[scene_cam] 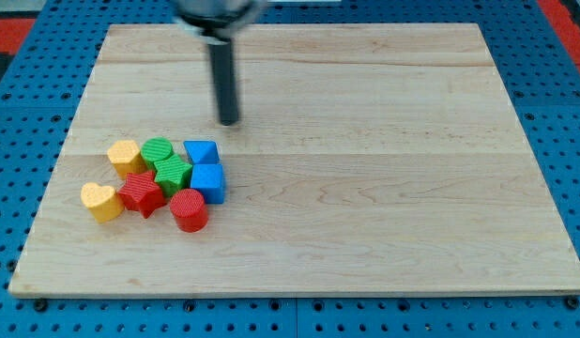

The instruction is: Move the blue cube to the bottom right

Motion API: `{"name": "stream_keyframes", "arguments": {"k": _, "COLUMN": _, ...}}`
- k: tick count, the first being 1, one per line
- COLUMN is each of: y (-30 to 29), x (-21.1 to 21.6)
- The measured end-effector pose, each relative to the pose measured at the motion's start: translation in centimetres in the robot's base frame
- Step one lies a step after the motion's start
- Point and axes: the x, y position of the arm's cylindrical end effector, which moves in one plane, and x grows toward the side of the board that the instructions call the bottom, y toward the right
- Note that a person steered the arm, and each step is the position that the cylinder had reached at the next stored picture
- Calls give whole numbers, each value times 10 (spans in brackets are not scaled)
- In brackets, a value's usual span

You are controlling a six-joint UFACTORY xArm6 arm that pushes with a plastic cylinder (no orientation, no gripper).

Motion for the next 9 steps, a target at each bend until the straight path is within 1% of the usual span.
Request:
{"name": "stream_keyframes", "arguments": {"k": 1, "y": -83, "x": -16}}
{"name": "stream_keyframes", "arguments": {"k": 2, "y": -151, "x": 32}}
{"name": "stream_keyframes", "arguments": {"k": 3, "y": -157, "x": 95}}
{"name": "stream_keyframes", "arguments": {"k": 4, "y": -155, "x": 134}}
{"name": "stream_keyframes", "arguments": {"k": 5, "y": -126, "x": 146}}
{"name": "stream_keyframes", "arguments": {"k": 8, "y": 52, "x": 142}}
{"name": "stream_keyframes", "arguments": {"k": 9, "y": 59, "x": 139}}
